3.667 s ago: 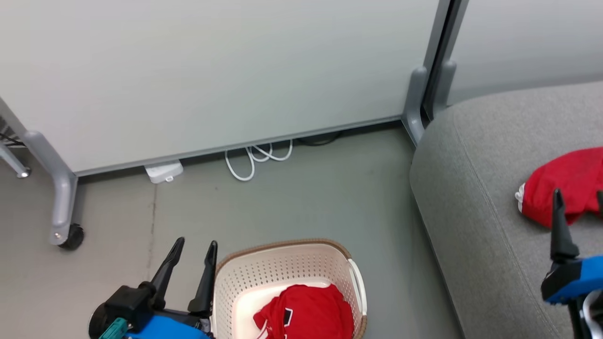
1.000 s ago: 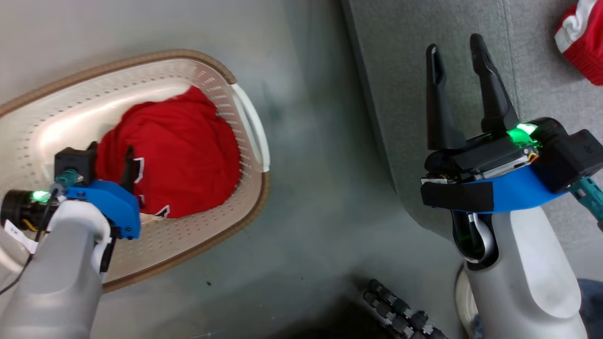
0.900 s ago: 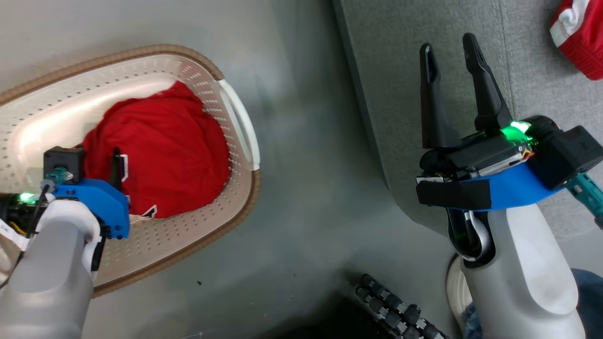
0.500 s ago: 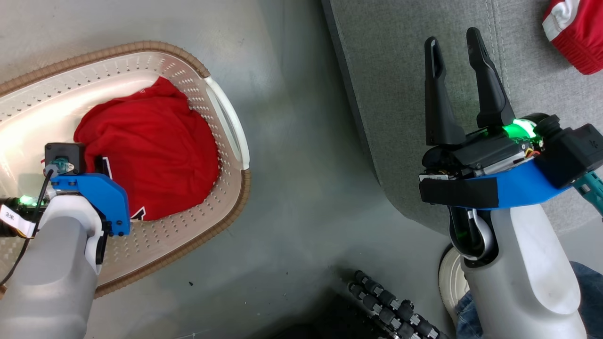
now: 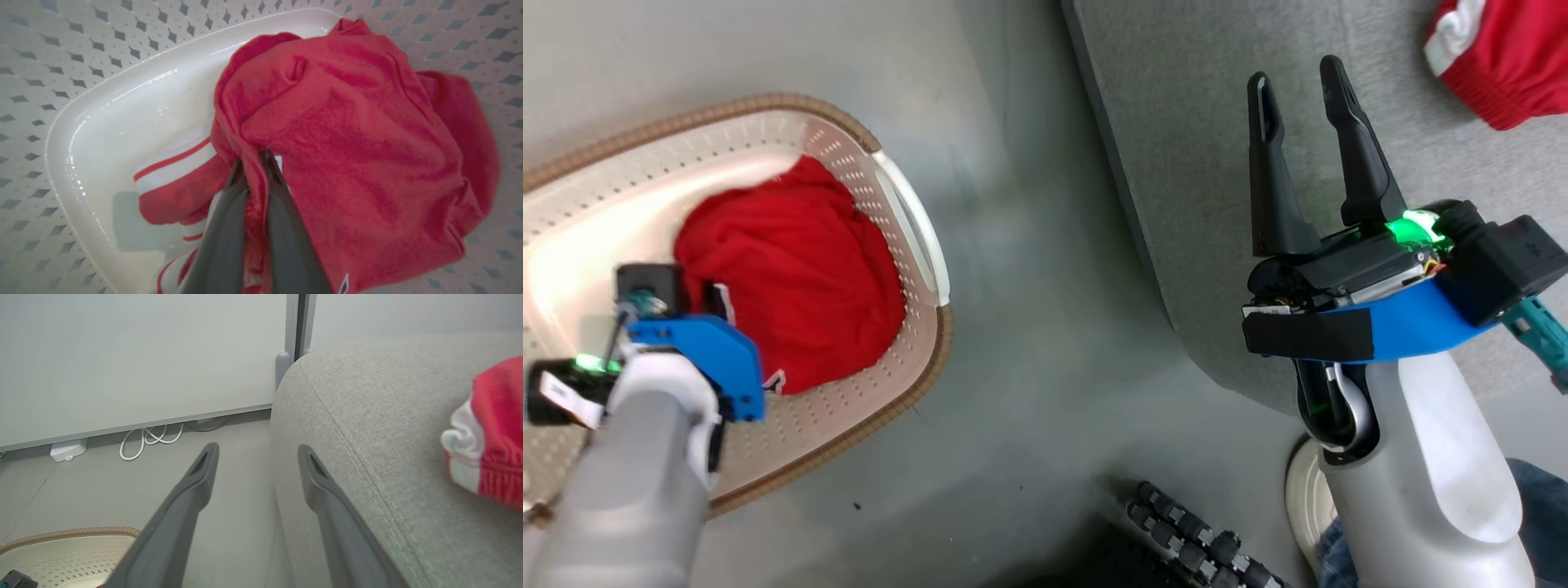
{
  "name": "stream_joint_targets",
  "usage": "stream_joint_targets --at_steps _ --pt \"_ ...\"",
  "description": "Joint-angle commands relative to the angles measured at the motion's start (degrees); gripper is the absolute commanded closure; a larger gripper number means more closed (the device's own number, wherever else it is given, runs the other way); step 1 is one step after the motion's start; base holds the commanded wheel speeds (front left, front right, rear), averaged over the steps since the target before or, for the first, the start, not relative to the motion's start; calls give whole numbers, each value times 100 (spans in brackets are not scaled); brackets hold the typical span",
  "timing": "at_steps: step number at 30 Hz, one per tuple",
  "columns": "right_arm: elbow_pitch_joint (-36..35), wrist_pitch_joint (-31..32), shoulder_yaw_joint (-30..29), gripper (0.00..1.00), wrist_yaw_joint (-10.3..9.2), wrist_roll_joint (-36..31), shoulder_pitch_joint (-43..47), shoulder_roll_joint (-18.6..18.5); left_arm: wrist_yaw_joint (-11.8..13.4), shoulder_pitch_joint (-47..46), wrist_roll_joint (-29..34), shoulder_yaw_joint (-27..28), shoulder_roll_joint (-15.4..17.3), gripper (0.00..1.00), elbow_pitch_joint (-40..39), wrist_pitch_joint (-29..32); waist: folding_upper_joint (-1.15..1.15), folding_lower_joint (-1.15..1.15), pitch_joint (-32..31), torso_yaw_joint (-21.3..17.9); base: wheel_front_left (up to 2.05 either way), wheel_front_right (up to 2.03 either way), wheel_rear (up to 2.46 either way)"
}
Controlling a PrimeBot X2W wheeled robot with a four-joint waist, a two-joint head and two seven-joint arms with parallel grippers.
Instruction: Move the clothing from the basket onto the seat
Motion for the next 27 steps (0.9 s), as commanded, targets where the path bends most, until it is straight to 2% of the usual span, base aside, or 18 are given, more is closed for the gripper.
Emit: stream_joint_targets --at_steps 1,9,17,22,27 --pt "41 -26 -32 0 -3 -104 -7 16 13 105 -27 -2 -77 100 -42 -28 0 0 -184 75 0 0 0" --pt "437 -25 -225 0 -3 -680 316 11 -165 461 -157 -186 -639 100 -12 -230 0 0 -1390 656 0 0 0" --pt "829 114 -514 0 -3 -1361 884 6 -782 623 39 -819 -1187 100 299 -400 0 0 -3021 1386 0 0 0" --pt "759 376 -543 0 -3 -1496 1271 6 -1031 626 -54 -1131 -1361 100 388 -600 0 0 -3843 1689 0 0 0" --pt "677 615 -440 0 -3 -1499 1570 -4 -1129 578 -376 -1446 -1400 100 298 -725 0 0 -4466 1869 0 0 0"
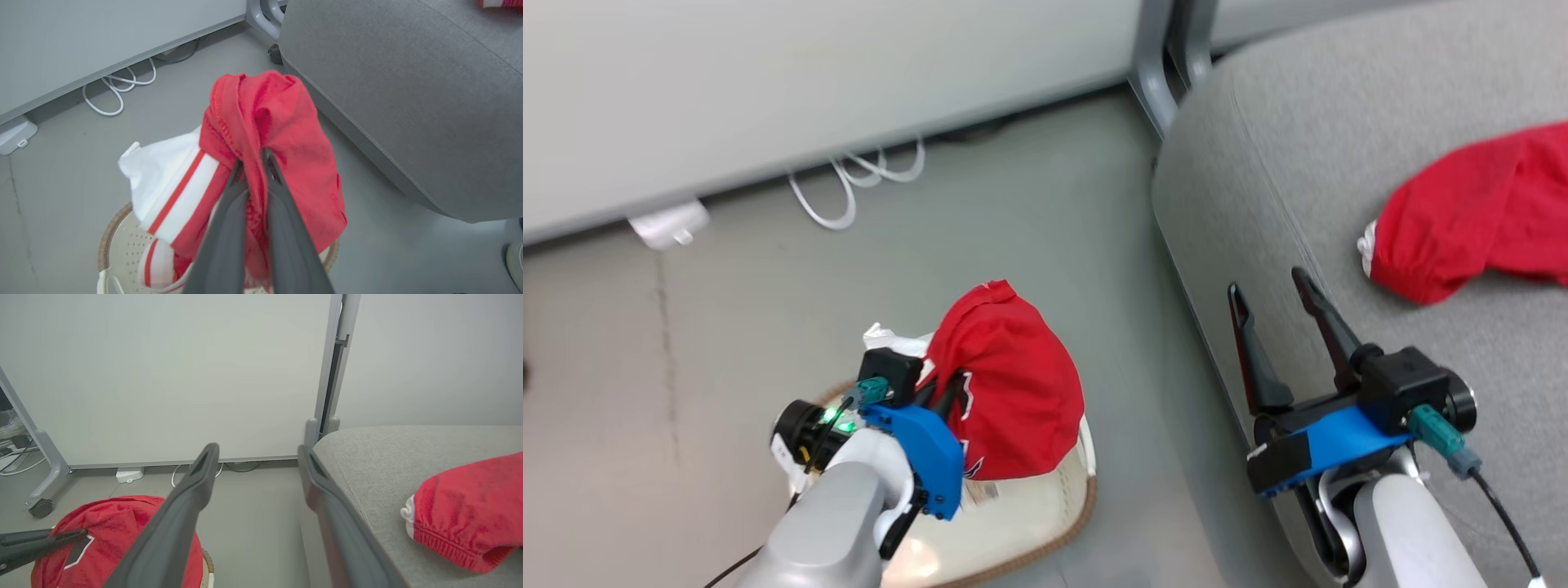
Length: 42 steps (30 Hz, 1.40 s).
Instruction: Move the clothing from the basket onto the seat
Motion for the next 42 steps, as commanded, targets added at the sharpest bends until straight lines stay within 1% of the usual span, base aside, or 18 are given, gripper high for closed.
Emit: stream_joint_targets --at_steps 1,8,17,21,27,31,37,38,41,42 --pt "-35 59 22 0 -2 8 168 -28 -24 27 -137 -157 -14 100 -156 12 0 2 -764 465 0 0 0" --pt "-146 278 103 0 -3 75 495 -39 -30 -372 -973 -996 0 100 -1026 189 0 2 -1253 588 0 0 0" --pt "-244 483 330 0 -2 136 674 -68 -28 -939 -1865 -1595 -2 100 -1668 352 0 2 -1577 620 0 0 0" --pt "-269 522 384 0 -2 160 697 -68 96 -1220 -2176 -1924 -1 100 -1901 442 0 2 -1641 628 0 0 0" --pt "-297 537 491 0 -2 190 649 -87 297 -1541 -2521 -2312 -2 100 -1941 399 0 2 -1677 582 0 0 0" --pt "-304 552 568 0 -2 196 656 -104 360 -1628 -2738 -2524 -2 100 -1904 334 0 2 -1692 563 0 0 0" --pt "-318 599 936 0 -2 286 614 -92 444 -1682 -2969 -2776 -3 100 -1847 268 0 2 -1707 529 0 0 0" --pt "-265 621 1067 0 -2 336 531 -83 470 -1699 -3053 -2863 -3 100 -1830 242 0 2 -1707 519 0 0 0" --pt "-167 622 1172 0 -2 357 423 -65 492 -1719 -3137 -2957 -3 100 -1826 222 0 2 -1709 518 0 0 0" --pt "-23 603 1227 0 -2 316 296 -52 518 -1737 -3209 -3034 -3 100 -1823 195 0 2 -1704 519 0 0 0"
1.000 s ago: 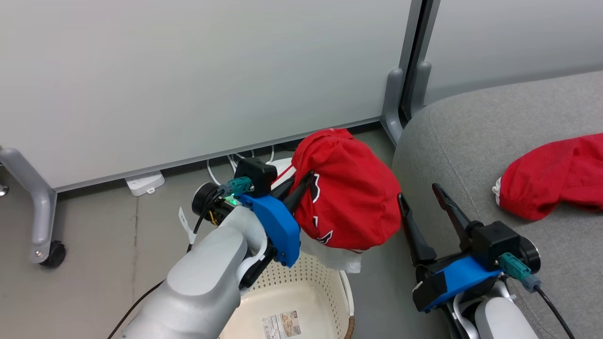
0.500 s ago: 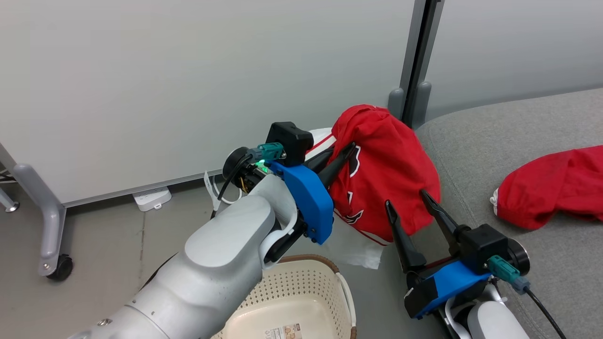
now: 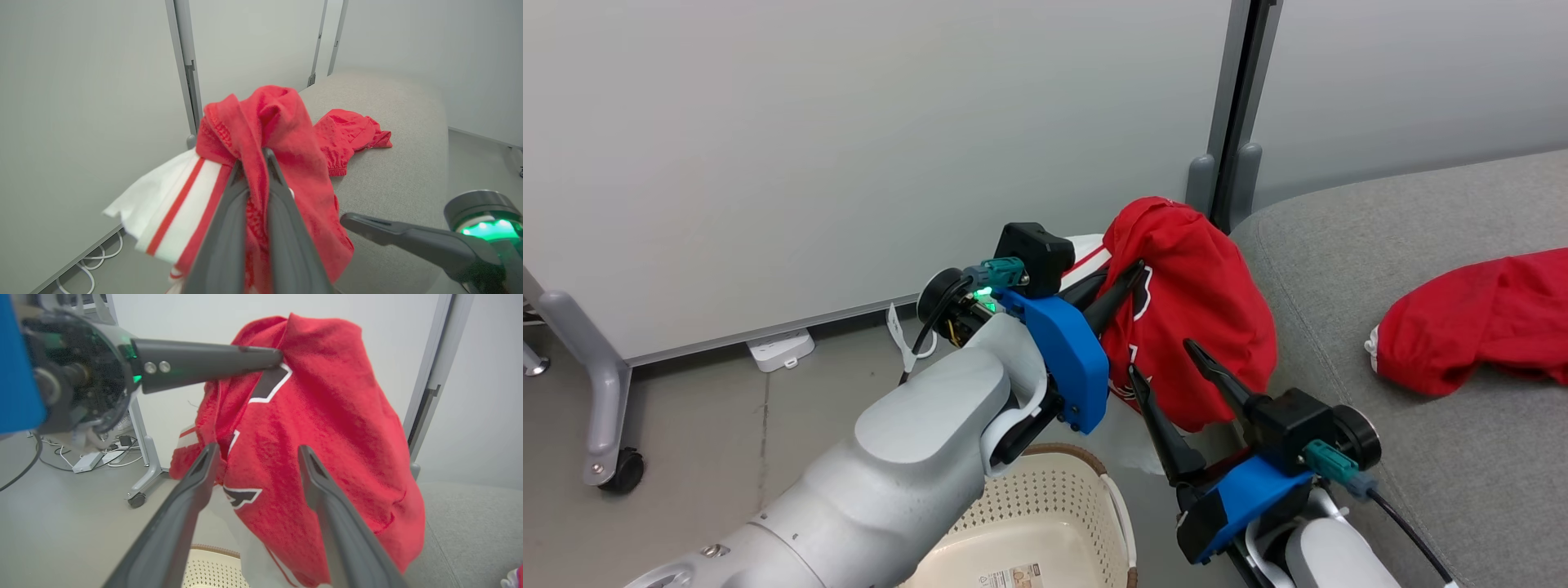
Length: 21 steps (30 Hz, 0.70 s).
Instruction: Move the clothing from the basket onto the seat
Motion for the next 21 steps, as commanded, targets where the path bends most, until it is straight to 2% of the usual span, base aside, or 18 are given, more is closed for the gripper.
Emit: stream_joint_targets --at_steps 1,10,15,21 --pt "167 -5 77 0 -2 -54 -197 26 54 -101 -71 -77 10 100 5 -51 0 0 6 3 0 0 0" --pt "1194 -91 174 0 -2 -335 -831 64 109 -209 -363 -344 11 100 -22 -145 0 0 15 52 0 0 0" --pt "1669 -182 111 0 -2 -321 -1200 70 133 -267 -501 -461 11 100 -36 -177 0 0 10 89 0 0 0" --pt "2176 -247 340 0 -2 -170 -1601 68 139 -301 -621 -565 11 100 -39 -220 0 0 3 117 0 0 0"
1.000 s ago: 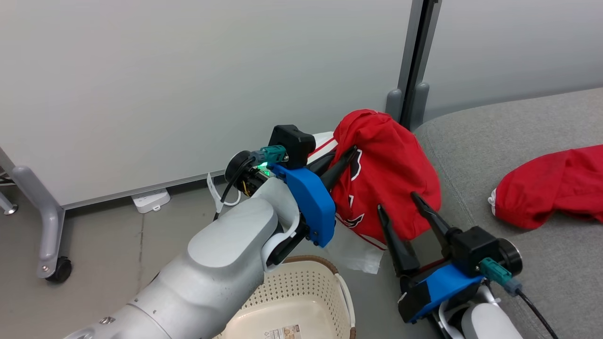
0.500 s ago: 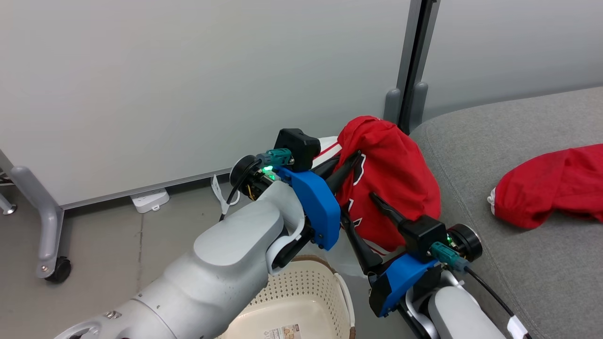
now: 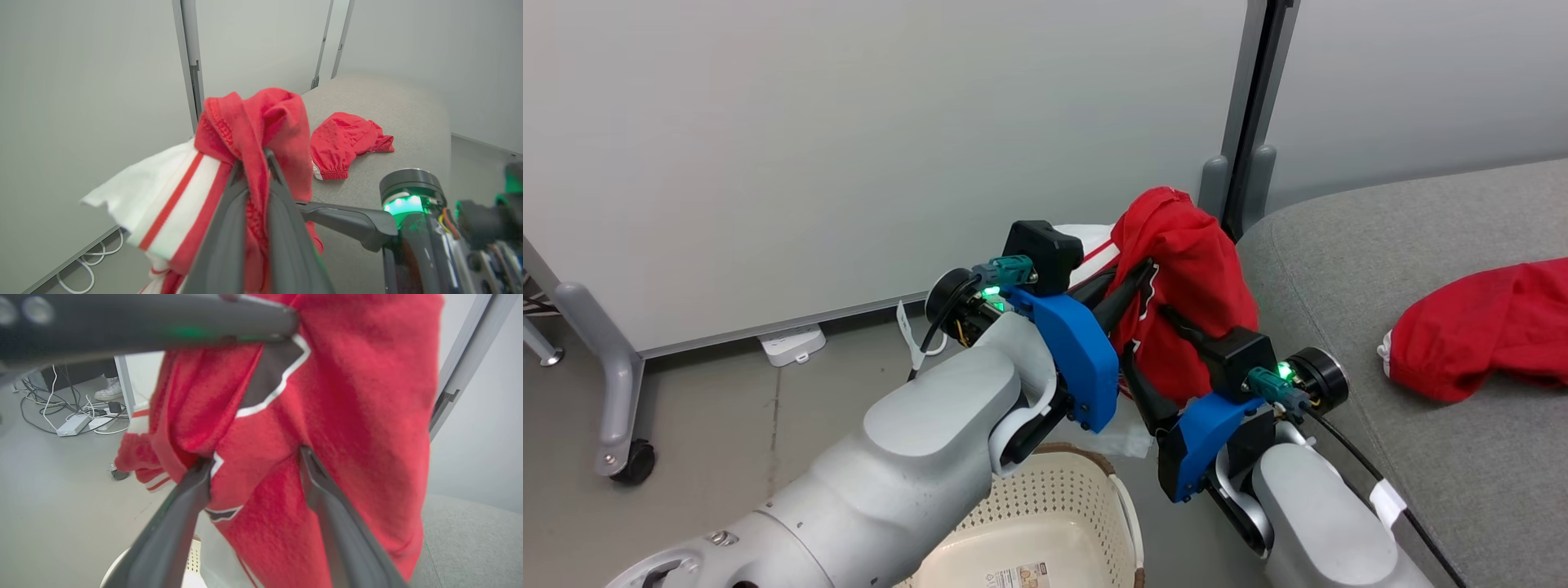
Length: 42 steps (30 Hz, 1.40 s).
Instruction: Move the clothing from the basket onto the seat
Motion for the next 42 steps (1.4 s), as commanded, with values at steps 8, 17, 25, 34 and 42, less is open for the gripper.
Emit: stream_joint_targets --at_steps 8,17,25,34,42 --pt "528 -186 62 100 -2 269 -509 6 20 -100 -122 -90 10 100 -21 -72 0 0 -10 29 0 0 0" --pt "760 -316 252 100 -2 507 -561 7 4 -116 -148 -138 10 100 60 -113 0 0 -27 8 0 0 0" --pt "863 -378 368 100 -2 642 -579 7 -14 -73 -190 -147 10 100 95 -131 0 0 -23 -10 0 0 0" --pt "948 -462 396 100 -2 670 -589 6 -35 -11 -252 -155 11 100 151 -126 0 0 -14 -4 0 0 0" --pt "1007 -494 430 100 -2 684 -629 7 19 -37 -230 -152 11 0 146 -329 0 0 -24 -10 0 0 0"
